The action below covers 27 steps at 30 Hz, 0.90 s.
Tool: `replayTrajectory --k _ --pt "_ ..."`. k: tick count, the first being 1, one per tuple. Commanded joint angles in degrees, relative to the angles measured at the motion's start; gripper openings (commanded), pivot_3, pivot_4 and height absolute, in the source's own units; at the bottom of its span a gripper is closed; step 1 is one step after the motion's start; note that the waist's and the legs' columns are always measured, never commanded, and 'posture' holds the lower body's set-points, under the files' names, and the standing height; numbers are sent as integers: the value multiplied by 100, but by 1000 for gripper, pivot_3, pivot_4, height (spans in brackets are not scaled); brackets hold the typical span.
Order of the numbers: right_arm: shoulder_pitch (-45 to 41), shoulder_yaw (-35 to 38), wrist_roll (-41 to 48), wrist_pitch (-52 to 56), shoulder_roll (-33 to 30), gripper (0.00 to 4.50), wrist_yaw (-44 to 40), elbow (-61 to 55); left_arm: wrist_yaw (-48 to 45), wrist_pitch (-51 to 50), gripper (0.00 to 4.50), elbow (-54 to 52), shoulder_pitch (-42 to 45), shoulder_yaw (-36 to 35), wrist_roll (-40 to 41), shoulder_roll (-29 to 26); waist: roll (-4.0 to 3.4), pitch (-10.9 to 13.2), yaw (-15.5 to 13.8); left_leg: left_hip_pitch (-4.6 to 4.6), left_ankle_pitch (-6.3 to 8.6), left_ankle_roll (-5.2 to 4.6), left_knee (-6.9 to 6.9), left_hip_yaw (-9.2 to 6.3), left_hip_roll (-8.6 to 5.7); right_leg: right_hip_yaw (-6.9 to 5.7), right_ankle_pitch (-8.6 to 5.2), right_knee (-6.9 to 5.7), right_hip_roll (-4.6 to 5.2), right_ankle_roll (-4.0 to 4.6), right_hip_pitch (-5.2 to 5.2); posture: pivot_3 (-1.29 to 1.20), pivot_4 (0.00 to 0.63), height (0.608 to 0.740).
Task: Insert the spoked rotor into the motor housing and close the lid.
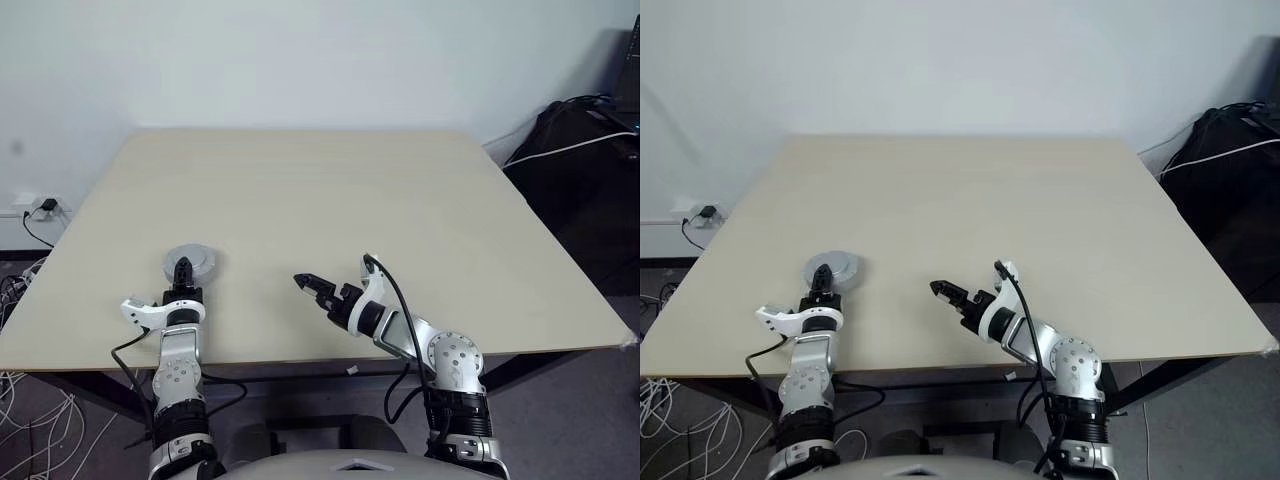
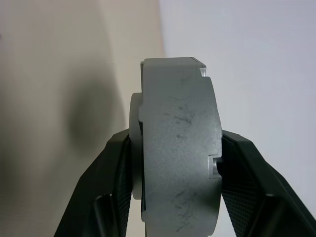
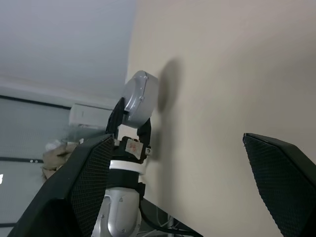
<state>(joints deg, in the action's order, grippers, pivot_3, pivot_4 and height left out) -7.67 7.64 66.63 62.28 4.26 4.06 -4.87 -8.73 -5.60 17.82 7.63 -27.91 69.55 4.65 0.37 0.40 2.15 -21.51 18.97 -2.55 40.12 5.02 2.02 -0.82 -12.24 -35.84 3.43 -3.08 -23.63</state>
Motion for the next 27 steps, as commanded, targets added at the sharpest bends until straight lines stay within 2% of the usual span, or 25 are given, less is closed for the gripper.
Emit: replayTrajectory --k 1,8,15,27 --pt "-10 -2 80 -105 153 4500 -39 -213 10 55 2118 -122 251 -89 -161 173 1 0 2 0 0 0 0 0 0 0 0 0 0 0 0 0 0 740" --pt "-21 -37 85 -106 135 4500 -41 -203 181 47 2118 -147 234 -222 -365 284 5 -2 -5 0 0 0 0 0 0 0 0 0 0 0 0 0 0 740" --pt "-27 -79 76 -117 144 4500 -57 -179 321 40 4396 -270 190 -287 -443 387 3 -10 -6 4 0 0 0 0 0 0 0 -1 0 0 4 0 0 740" --pt "-19 -79 76 -132 151 4500 -44 -176 936 -54 4481 -997 -201 -94 -545 670 7 -15 3 13 -1 1 0 0 2 2 3 -2 -1 5 11 0 0 740"
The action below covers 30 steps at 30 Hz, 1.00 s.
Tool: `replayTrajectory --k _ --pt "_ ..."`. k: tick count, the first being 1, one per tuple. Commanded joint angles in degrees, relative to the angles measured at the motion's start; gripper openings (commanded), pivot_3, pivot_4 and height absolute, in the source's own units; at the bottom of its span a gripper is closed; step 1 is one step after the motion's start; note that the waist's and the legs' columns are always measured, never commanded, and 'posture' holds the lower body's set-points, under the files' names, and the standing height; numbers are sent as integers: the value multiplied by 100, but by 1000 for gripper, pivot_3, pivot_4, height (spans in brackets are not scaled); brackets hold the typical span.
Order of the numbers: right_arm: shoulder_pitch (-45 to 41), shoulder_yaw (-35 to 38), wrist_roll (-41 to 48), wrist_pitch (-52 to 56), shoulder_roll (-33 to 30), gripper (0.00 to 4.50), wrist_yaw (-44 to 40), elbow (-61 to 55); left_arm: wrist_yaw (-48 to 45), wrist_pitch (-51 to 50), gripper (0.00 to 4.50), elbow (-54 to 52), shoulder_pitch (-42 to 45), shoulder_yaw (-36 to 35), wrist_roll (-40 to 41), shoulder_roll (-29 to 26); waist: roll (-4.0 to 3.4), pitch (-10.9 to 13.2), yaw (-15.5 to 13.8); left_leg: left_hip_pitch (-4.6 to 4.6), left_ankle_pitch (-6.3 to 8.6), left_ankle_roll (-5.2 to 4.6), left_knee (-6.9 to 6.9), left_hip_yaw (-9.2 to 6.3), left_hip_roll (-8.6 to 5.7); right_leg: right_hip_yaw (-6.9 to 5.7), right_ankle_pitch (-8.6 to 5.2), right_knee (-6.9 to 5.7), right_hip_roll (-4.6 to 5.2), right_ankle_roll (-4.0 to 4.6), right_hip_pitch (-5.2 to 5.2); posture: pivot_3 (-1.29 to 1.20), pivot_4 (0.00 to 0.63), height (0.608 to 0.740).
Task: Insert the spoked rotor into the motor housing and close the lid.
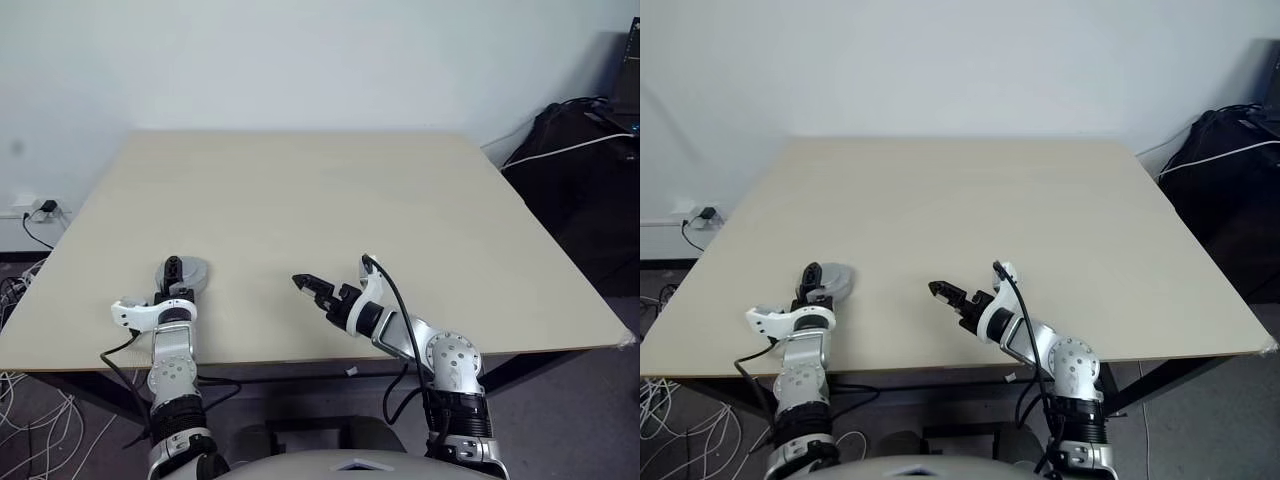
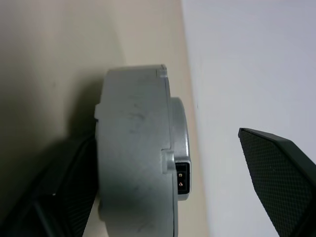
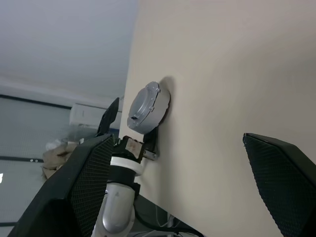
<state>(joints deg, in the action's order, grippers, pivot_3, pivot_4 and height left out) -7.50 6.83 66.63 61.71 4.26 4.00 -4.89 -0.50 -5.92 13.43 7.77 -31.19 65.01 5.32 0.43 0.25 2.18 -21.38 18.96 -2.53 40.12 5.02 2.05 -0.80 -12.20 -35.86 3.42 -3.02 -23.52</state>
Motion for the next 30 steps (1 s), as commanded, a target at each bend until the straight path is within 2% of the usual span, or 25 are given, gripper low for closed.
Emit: replayTrajectory --k 1,14,19,24,30 --pt "-33 2 77 -72 152 4500 -37 -171 170 -47 4481 -647 -296 270 -106 638 0 0 3 -1 0 0 0 0 0 0 0 1 0 0 0 0 0 740" --pt "-49 -50 68 -52 158 4500 -61 -109 686 -528 4481 -1973 -1642 858 136 928 -2 -6 -4 6 11 -18 0 1 2 0 -4 -4 1 7 2 0 0 740" --pt "-23 -60 77 -45 149 4500 -66 -123 477 -867 4481 -2471 -2324 1325 178 698 -6 -7 -2 6 11 -18 0 2 1 1 -7 -3 2 12 1 0 0 740" --pt "11 -70 63 -83 155 4500 -105 -132 -321 -912 4481 -3027 -2840 2017 -329 149 -19 -11 4 6 13 -21 0 6 2 3 -18 -2 3 31 0 0 0 740" --pt "109 -276 -474 -569 38 4500 -377 -455 -679 -559 4481 -3312 -2933 2789 -1985 -388 -56 -22 1 13 12 -21 0 5 3 1 -18 -6 2 36 2 0 0 740"
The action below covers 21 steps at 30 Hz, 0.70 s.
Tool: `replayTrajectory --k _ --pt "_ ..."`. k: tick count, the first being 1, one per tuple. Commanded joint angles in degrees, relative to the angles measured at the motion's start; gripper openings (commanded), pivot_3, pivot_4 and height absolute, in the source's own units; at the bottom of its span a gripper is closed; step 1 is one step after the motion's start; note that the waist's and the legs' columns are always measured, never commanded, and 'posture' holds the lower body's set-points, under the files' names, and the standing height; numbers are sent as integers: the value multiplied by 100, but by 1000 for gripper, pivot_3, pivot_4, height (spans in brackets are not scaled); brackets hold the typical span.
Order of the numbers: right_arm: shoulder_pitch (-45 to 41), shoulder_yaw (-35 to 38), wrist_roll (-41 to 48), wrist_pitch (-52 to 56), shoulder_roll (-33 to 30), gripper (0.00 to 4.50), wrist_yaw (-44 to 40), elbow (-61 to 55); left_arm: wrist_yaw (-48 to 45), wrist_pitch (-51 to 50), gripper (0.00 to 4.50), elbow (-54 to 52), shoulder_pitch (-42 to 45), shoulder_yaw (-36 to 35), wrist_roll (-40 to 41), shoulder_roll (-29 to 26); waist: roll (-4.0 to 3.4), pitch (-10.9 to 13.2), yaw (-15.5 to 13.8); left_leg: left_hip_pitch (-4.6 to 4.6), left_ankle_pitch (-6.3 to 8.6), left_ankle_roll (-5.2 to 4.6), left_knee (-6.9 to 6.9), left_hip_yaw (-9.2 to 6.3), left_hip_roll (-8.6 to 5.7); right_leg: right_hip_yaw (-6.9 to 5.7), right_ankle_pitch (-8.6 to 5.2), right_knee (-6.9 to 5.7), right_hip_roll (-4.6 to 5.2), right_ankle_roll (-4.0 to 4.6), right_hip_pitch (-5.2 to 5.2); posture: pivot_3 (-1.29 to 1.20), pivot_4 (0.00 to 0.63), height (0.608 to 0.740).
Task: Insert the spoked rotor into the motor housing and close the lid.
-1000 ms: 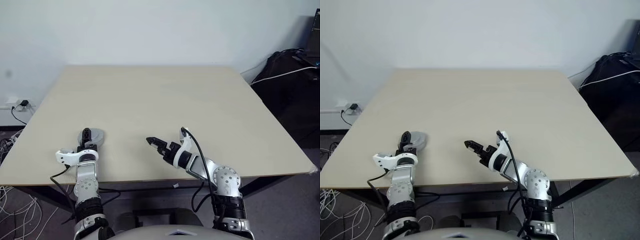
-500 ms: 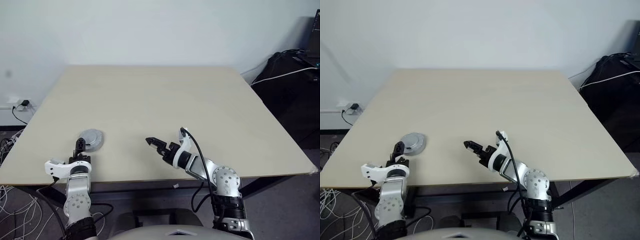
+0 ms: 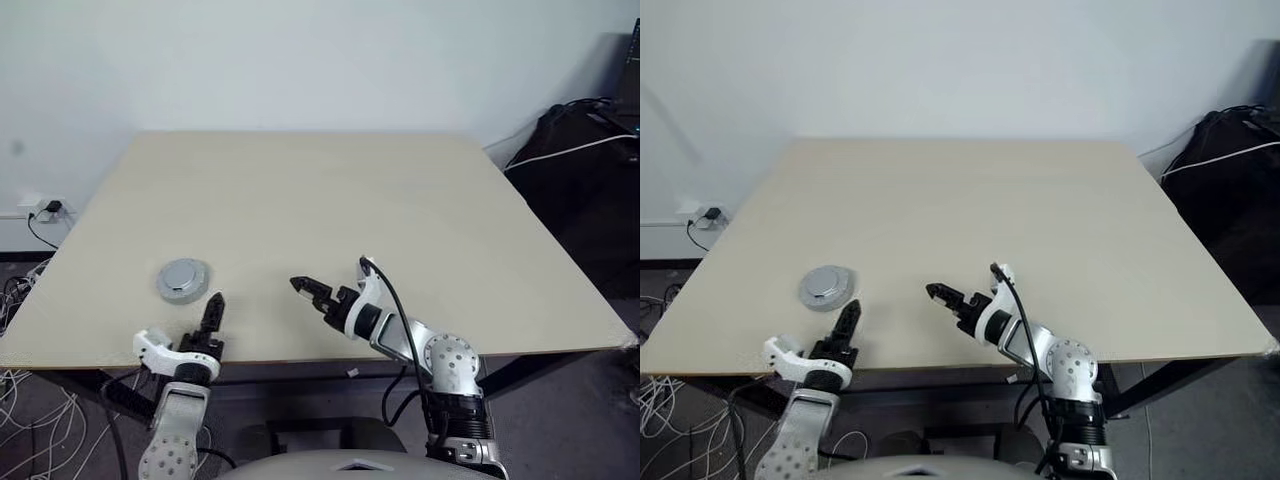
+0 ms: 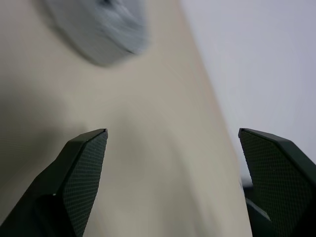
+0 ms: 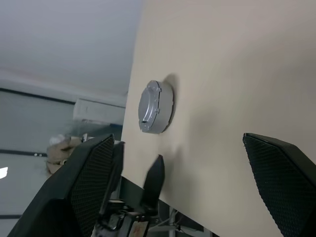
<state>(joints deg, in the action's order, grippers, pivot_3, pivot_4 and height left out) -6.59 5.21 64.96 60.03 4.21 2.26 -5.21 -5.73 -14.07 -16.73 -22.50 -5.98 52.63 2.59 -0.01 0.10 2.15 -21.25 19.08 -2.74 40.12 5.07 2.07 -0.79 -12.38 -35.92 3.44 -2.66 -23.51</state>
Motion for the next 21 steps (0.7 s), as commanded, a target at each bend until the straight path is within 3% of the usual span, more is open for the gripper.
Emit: replayTrajectory --k 1,5,15,21 --pt "54 -150 -443 -561 43 4500 -255 -525 -170 344 4481 -288 124 334 -1000 -153 -20 -11 4 2 0 0 0 1 0 1 0 0 0 0 1 0 0 740" --pt "253 -569 -1484 -1388 -282 4500 -672 -933 -169 718 4481 -123 229 621 -2234 -453 -26 -11 8 4 0 0 -2 2 1 3 0 -1 -2 0 0 0 0 740" --pt "963 -1868 -4995 -4507 -1509 4500 -1297 -744 -230 2417 4481 657 278 770 -4106 -538 -27 -8 -6 7 0 1 -3 11 0 8 -2 1 -1 0 0 0 0 740" --pt "1358 -1864 -5649 -5557 -1431 4500 -1253 -365 -140 2937 4481 887 149 881 -4734 -512 -25 -7 -9 18 -1 3 -5 15 4 9 -5 -3 -2 -1 5 0 0 740"
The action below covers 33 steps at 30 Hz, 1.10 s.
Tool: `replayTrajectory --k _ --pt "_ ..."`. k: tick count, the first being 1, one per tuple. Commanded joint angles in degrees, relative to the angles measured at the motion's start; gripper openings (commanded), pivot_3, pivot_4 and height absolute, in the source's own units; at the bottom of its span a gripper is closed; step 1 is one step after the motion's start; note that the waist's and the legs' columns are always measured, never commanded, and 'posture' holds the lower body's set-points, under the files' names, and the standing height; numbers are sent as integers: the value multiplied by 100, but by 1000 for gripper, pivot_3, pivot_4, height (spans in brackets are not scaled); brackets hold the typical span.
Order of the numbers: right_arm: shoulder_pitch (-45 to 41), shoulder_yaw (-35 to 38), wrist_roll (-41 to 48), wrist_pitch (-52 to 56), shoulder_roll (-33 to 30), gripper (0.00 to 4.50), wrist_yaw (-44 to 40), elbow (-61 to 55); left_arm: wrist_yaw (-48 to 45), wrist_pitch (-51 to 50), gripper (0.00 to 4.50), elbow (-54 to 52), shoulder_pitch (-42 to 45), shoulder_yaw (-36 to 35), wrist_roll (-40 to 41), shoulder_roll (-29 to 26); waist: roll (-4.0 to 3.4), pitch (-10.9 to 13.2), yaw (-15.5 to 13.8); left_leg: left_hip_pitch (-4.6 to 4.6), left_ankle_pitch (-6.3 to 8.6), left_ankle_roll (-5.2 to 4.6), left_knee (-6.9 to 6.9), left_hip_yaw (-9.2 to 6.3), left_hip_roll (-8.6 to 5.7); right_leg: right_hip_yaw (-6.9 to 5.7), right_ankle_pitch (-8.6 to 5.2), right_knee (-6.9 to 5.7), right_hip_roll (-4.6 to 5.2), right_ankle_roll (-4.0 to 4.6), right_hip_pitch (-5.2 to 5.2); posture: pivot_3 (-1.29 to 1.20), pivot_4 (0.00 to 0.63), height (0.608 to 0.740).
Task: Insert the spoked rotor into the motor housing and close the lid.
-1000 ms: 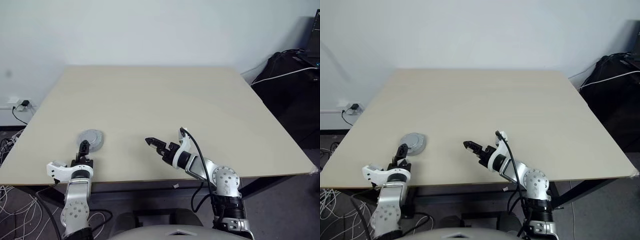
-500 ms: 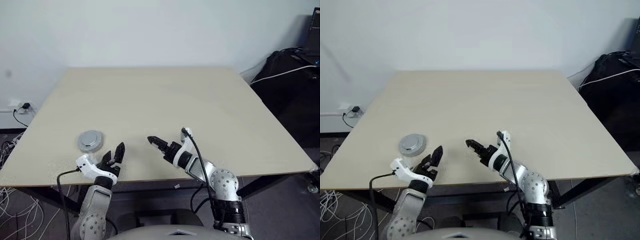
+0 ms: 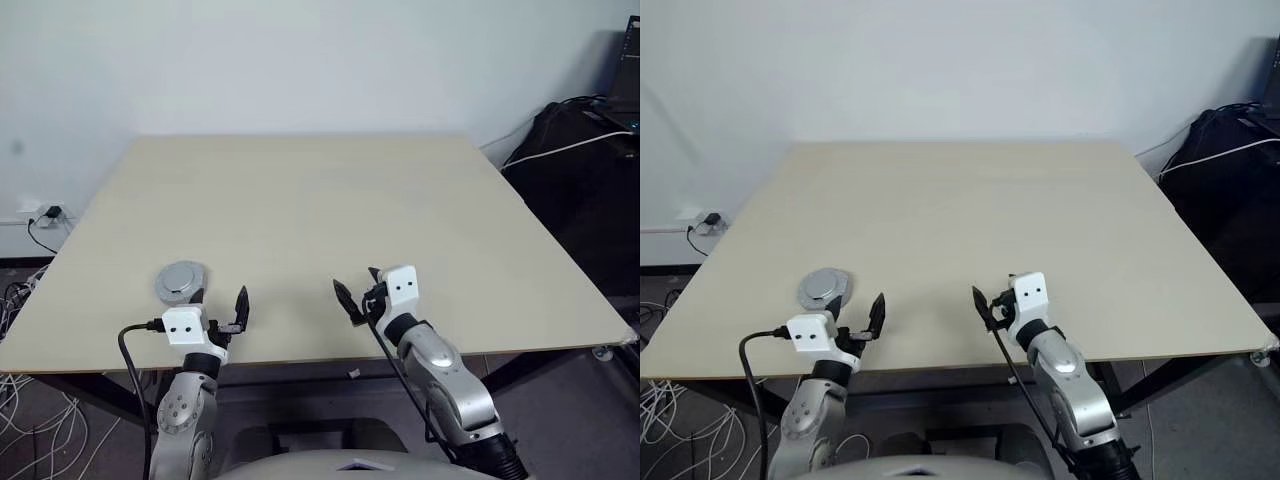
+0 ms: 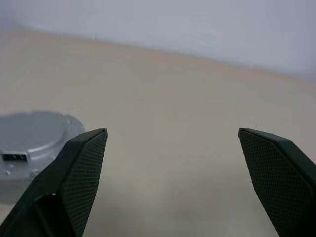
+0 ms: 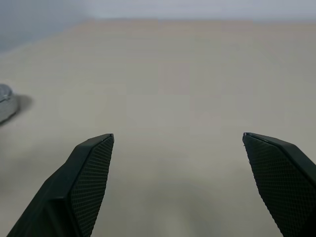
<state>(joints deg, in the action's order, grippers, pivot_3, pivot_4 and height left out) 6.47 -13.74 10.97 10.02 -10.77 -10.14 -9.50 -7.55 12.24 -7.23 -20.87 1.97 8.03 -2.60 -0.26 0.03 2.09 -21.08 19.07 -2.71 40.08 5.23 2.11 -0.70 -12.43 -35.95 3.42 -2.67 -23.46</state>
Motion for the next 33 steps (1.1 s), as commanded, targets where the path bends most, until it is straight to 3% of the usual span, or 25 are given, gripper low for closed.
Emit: replayTrajectory --k 1,12,33 --pt "104 76 -300 -683 120 4500 21 138 77 352 4481 -71 -30 93 -358 14 2 1 -4 0 0 -1 0 1 0 1 0 0 1 0 0 0 0 740" --pt "409 380 -579 -1342 524 4500 171 590 288 355 4481 -244 -61 138 -621 142 6 5 -16 11 4 -7 0 7 36 2 1 -1 6 3 -3 0 0 740" --pt "388 631 -481 -920 760 4500 126 452 134 459 4481 169 97 51 -430 189 3 4 -42 15 5 -8 0 9 38 1 0 -3 6 5 -2 0 0 740"
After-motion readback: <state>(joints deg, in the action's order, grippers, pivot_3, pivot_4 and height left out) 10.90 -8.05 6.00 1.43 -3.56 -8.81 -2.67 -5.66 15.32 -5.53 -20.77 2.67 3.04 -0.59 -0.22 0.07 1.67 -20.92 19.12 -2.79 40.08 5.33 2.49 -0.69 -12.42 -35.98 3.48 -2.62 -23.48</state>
